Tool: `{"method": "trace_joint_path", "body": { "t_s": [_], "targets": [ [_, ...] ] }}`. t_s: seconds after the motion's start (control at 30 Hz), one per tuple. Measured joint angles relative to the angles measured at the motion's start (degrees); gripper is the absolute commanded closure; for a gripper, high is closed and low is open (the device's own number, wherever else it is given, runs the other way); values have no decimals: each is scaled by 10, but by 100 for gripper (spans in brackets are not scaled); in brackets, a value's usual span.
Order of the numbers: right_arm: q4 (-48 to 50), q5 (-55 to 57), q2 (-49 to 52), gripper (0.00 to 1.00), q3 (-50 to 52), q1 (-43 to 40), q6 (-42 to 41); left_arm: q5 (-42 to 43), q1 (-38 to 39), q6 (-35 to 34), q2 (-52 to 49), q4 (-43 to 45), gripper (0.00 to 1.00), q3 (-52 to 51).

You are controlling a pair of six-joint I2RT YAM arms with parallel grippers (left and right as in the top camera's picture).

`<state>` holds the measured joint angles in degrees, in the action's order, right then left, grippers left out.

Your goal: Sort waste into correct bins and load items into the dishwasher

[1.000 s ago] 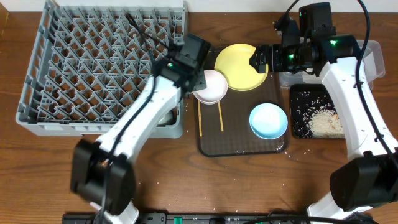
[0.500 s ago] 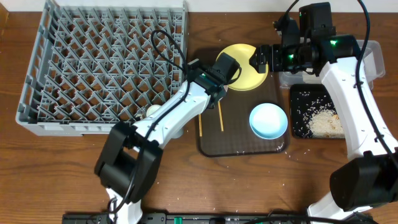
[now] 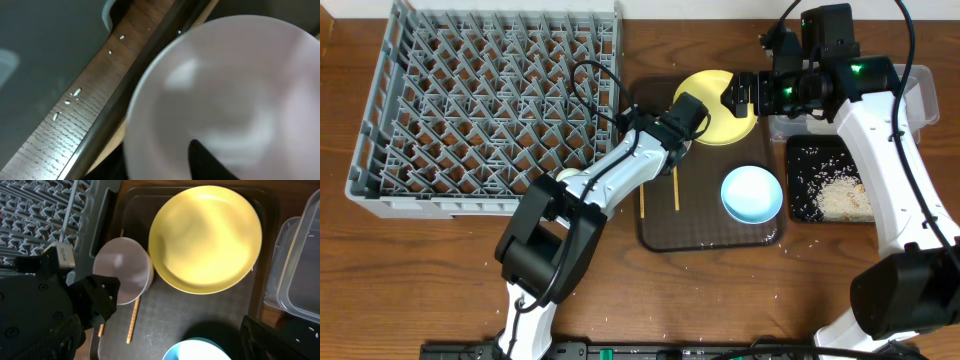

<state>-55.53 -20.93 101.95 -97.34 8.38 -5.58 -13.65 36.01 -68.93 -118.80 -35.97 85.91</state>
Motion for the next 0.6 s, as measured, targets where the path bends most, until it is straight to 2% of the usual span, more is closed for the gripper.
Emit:
{"method": "trace_joint_path", "body": {
  "t_s": [0.43,0.5,0.57,0.6],
  "targets": [
    [0,0,0,1,0,0,0,0,0,-2,-23,4,66,0],
    [0,0,0,1,0,0,0,0,0,-2,-30,4,74,0],
    [0,0,0,1,0,0,0,0,0,-2,-37,5,88,0],
    [0,0,0,1,0,0,0,-2,0,-2,-38,5,92,0]
  ]
}}
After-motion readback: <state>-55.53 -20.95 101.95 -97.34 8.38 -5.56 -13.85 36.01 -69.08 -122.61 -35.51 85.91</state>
